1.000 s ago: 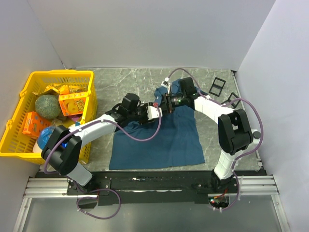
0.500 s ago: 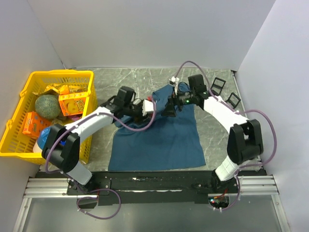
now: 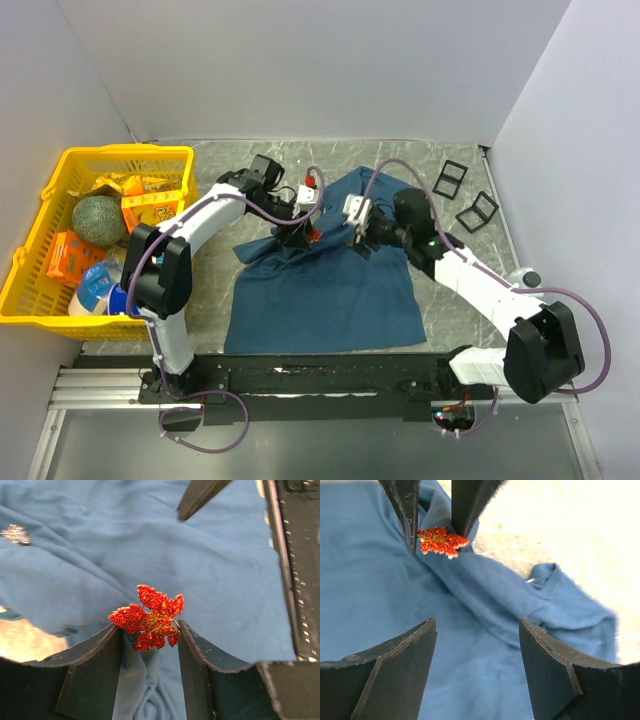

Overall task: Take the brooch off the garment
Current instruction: Remove the brooch from the clothes.

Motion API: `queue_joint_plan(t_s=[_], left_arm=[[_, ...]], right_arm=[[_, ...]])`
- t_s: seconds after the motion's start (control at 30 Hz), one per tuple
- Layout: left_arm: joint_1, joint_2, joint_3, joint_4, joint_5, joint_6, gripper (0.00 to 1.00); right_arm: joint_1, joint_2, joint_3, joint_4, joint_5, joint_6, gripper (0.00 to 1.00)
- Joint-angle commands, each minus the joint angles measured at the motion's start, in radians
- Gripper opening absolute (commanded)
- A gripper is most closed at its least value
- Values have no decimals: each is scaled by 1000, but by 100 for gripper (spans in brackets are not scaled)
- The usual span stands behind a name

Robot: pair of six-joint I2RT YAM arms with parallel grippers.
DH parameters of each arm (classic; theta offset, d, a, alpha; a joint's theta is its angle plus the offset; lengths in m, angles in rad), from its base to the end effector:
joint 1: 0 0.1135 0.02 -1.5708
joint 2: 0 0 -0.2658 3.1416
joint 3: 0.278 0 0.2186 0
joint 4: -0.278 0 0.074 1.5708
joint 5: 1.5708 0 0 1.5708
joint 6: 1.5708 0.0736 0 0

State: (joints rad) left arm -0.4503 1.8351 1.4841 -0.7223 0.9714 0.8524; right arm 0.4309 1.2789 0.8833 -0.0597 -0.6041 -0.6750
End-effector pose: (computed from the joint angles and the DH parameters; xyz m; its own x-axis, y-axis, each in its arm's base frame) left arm 0.3000 -0.2125 0.2526 -0.0688 0.5050 -0.8604 0.9907 -0.0665 -0.1183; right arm 0.2383 0.1555 0.2832 0.1925 -0.4775 -0.8573 -0.8799 0.3027 -0.3662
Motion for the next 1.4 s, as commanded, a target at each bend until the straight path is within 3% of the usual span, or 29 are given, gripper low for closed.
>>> queue_joint_plan(t_s=[0.0, 0.3, 0.67, 0.9, 1.37], left_arm=[[-4, 44, 93, -242, 107, 142, 50], [-2, 138, 217, -480, 142, 280, 51], [-2, 182, 266, -505, 135, 235, 50], [-2, 199, 286, -540, 145, 247, 50], [-2, 233, 309, -572, 150, 255, 49]], right_arm=[[84, -30, -32, 155, 197, -161, 72], [203, -21, -52, 161, 268, -267, 65], [275, -39, -14, -45, 204, -310, 49], [328, -18, -9, -15, 248, -301, 40], [371, 39, 5, 96, 352, -293, 37]])
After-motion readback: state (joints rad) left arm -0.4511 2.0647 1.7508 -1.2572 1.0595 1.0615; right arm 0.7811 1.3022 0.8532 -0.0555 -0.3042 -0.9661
